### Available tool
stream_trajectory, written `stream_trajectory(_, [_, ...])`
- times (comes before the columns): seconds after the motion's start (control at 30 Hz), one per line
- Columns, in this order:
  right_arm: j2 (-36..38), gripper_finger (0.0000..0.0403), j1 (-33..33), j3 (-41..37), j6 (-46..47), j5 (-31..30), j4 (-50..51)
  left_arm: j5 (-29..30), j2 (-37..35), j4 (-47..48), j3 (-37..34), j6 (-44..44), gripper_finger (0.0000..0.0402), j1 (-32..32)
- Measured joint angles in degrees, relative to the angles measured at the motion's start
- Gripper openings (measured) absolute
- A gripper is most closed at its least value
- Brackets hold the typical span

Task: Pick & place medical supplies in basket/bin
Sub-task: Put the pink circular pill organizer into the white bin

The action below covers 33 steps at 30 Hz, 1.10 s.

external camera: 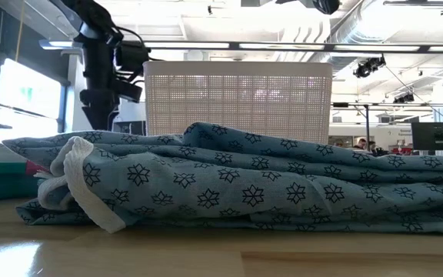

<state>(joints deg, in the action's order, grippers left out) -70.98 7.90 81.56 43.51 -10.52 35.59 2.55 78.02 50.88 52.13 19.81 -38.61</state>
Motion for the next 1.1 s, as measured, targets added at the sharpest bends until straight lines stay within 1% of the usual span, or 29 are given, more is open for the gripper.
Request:
stream_trajectory(0.17, [0.0,0.0204,-0.1,0.0,0.0,0.1,0.2,-1.3,0.0,-3.7,-1.5,1.0,0.0398,0.0])
stream_trajectory(0.3, [0.0,0.0204,-0.1,0.0,0.0,0.2,0.2,-2.0,0.0,-7.3,-4.5,2.1,0.0394,0.0])
stream_trajectory(0.53, [0.0,0.0204,-0.1,0.0,0.2,1.5,0.2,-0.4,0.0,-13.8,-9.0,2.7,0.0393,0.0])
stream_trajectory(0.73, [0.0,0.0204,-0.1,0.0,0.2,2.1,0.2,0.6,0.0,-18.6,-10.5,5.7,0.0392,0.0])
stream_trajectory(0.87, [0.0,0.0204,-0.1,0.0,1.6,2.1,0.4,0.2,1.6,-19.5,-11.4,6.1,0.0392,-0.1])
stream_trajectory(1.1, [0.0,0.0204,-0.1,0.0,3.1,2.5,0.8,-2.0,7.2,-19.7,-12.1,5.4,0.0392,-0.4])
